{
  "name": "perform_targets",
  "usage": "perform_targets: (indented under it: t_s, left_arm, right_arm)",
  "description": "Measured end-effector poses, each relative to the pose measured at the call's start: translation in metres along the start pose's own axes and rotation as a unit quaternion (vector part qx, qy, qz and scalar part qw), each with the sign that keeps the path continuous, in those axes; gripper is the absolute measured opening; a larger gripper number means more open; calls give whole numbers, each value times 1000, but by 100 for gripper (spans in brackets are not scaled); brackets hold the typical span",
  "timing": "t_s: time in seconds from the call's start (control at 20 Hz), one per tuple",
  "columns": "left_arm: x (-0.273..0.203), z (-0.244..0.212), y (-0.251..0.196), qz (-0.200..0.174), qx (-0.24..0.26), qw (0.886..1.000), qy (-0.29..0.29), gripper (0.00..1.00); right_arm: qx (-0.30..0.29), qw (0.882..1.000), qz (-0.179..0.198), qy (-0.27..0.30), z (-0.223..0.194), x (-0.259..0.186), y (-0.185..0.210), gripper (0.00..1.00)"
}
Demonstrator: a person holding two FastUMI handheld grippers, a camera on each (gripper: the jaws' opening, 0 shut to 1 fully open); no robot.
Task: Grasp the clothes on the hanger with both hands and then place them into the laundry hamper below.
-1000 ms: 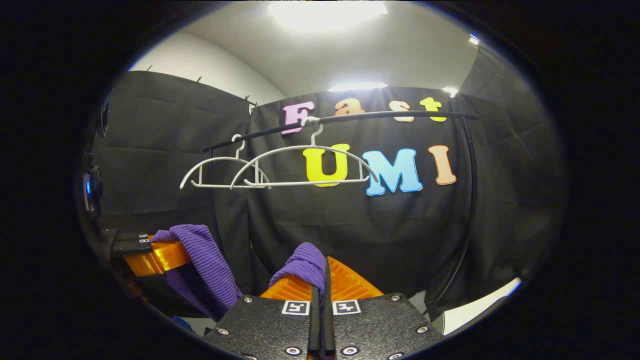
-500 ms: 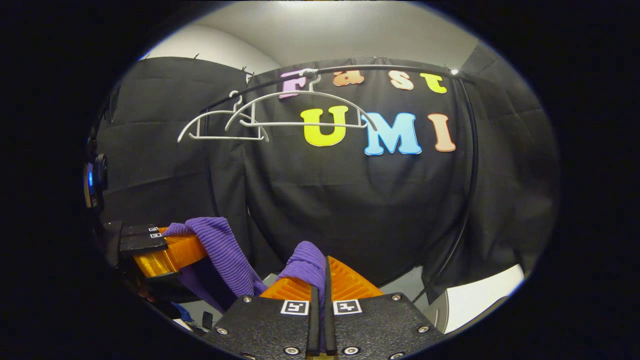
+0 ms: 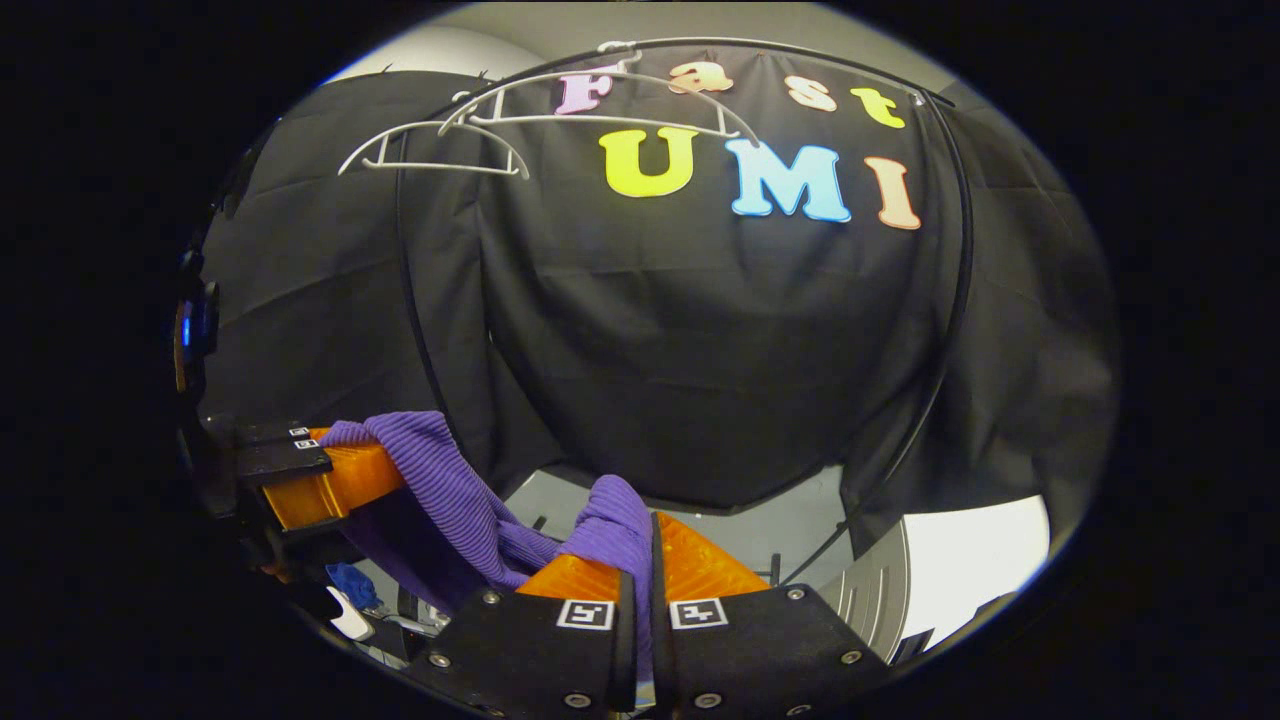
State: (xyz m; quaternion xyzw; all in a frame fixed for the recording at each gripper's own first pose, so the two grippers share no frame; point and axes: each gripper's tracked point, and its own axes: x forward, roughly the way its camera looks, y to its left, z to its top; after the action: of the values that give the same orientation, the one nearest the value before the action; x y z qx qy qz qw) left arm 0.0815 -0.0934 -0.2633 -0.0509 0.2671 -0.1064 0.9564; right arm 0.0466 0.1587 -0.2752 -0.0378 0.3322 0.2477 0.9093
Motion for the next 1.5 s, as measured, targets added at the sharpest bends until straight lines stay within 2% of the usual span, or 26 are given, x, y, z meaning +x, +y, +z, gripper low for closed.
perform_targets:
  t_s: [0.1, 0.15, 0.2, 0.25, 0.3, 0.35, 0.4, 0.5, 0.55, 0.6, 0.65, 0.7, 0.75, 0.85, 0.9, 0.95, 1.05, 1.1, 1.35, 1.5]
  left_arm:
    - [1, -20, 1, 1, -1, 1000, 23, 7]
    - [2, -29, 1, 2, -2, 999, 34, 2]
    - [2, -39, 1, 3, -1, 999, 44, 2]
    - [2, -49, 0, 4, 2, 998, 56, 11]
    - [5, -58, 0, 3, 4, 998, 68, 11]
    - [6, -67, 0, 3, 5, 997, 77, 7]
    - [7, -77, 1, 3, 6, 996, 88, 6]
    - [5, -93, 3, 6, 8, 994, 110, 7]
    - [4, -100, 5, 11, 9, 993, 118, 3]
    - [3, -108, 6, 15, 9, 992, 126, 7]
    - [0, -115, 6, 15, 8, 991, 135, 7]
    - [-2, -121, 3, 13, 5, 989, 146, 8]
    - [-2, -128, 2, 12, 3, 988, 154, 10]
    - [-7, -133, 0, 8, 2, 988, 156, 17]
    - [-11, -127, -1, 8, 3, 989, 145, 28]
    - [-14, -120, -1, 8, 4, 991, 133, 44]
    - [-18, -105, 0, 9, 9, 994, 112, 77]
    - [-24, -94, 1, 10, 11, 995, 99, 94]
    - [-41, -26, 11, 28, 24, 999, 18, 93]
    - [-51, 22, 19, 33, 29, 999, -28, 94]
  right_arm:
    - [13, 1000, 4, 26, -24, 8, 5, 8]
    - [18, 999, 5, 39, -33, 10, 5, 9]
    - [20, 998, 5, 52, -42, 12, 6, 10]
    - [20, 998, 4, 64, -49, 15, 5, 11]
    - [17, 997, 3, 78, -57, 17, 4, 11]
    - [14, 996, 0, 88, -66, 16, 2, 7]
    - [14, 995, 0, 98, -71, 16, 2, 14]
    - [10, 993, 2, 117, -86, 14, 2, 15]
    - [8, 992, 4, 124, -92, 11, 3, 12]
    - [8, 992, 6, 130, -96, 10, 5, 20]
    - [9, 991, 11, 130, -98, 8, 7, 28]
    - [10, 992, 14, 127, -96, 6, 9, 31]
    - [9, 992, 15, 125, -96, 6, 9, 43]
    - [5, 993, 13, 116, -92, 4, 9, 65]
    - [2, 994, 10, 110, -90, 4, 7, 72]
    - [1, 994, 7, 106, -89, 2, 7, 86]
    - [-1, 995, -1, 97, -84, -1, 4, 95]
    - [-1, 996, -5, 91, -81, -3, 2, 95]
    - [-1, 999, -20, 36, -43, -20, -6, 95]
    - [8, 1000, -24, -12, -4, -32, -12, 94]
